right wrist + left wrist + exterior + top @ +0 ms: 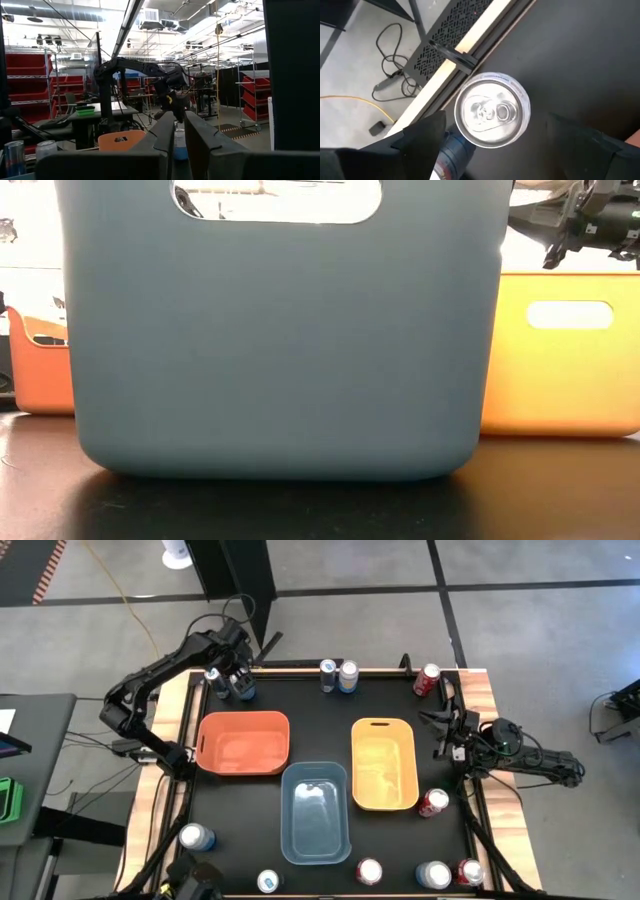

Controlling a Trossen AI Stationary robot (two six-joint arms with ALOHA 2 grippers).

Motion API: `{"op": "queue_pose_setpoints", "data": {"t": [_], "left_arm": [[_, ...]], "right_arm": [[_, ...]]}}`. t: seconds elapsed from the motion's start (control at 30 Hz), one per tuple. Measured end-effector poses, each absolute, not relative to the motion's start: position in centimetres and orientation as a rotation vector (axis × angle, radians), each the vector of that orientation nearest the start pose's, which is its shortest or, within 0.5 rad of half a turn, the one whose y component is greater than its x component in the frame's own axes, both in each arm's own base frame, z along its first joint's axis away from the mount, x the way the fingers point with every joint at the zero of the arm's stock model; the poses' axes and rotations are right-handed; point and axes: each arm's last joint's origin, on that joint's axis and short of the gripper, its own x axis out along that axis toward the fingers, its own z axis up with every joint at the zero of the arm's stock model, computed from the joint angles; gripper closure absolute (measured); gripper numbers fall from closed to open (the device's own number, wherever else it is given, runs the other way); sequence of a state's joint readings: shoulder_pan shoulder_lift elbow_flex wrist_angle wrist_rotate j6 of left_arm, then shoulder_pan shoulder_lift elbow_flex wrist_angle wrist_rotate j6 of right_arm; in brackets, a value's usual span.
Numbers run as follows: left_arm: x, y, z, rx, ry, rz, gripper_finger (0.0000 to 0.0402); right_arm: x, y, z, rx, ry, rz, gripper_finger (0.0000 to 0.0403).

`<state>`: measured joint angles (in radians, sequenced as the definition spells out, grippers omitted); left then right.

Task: Sort soda cans
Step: Put the top left blue-white soda can into the blue bin

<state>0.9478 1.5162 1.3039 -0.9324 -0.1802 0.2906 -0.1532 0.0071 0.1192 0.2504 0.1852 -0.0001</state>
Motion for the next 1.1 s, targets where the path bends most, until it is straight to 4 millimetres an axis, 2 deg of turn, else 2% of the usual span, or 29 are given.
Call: {"op": "queue_pose_setpoints", "data": {"t": [0.3, 0.43, 0.67, 1.1], "left_arm": [[17.0, 24.7, 29.2, -0.206, 1.215, 0.861, 0.0068], [17.0, 24.6, 29.7, -0.255, 1.196, 0.869, 0.0065], [16.9, 24.3, 30.0, -0.318, 1.187, 0.864, 0.0011], [17.6, 25.6, 27.5, -0.339, 1.284, 0.801, 0.0002]], "right_arm": [[8.1, -1.8, 22.6, -0.002, -0.361, -0.336, 0.0341], [8.1, -1.8, 22.6, -0.005, -0.36, -0.337, 0.0341], [8.1, -1.8, 22.6, -0.01, -0.357, -0.338, 0.0341], [8.1, -1.8, 22.6, 0.006, -0.362, -0.333, 0.0341]]}}
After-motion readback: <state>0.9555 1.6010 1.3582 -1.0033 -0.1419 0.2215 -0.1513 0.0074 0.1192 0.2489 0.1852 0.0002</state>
